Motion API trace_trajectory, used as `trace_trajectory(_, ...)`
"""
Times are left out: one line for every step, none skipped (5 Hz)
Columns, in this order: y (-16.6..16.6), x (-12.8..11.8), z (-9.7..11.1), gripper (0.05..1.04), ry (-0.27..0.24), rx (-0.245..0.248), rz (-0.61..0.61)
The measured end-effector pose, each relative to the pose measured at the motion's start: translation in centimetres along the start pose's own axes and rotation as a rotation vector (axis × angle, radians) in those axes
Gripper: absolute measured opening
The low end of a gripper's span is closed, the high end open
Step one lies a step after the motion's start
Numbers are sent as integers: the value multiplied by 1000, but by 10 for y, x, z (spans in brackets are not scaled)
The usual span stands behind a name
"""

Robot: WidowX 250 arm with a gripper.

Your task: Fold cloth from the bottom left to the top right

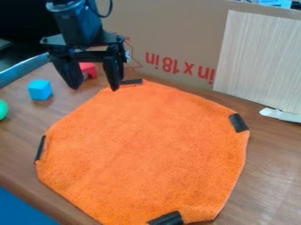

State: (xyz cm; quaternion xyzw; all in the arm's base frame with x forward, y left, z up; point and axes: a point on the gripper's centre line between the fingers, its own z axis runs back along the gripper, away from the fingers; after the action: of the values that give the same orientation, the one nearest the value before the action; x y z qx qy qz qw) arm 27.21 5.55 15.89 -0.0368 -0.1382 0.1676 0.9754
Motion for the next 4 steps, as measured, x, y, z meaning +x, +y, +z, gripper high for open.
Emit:
trace_trajectory(1, -3, -7, 999, 24, 2, 3)
trace_trajectory(26, -9, -18, 999, 17, 36, 50)
trace_trajectory(48, -16, -30, 999, -2, 100, 45)
trace_trajectory(72, -28, -42, 999, -16, 163, 46)
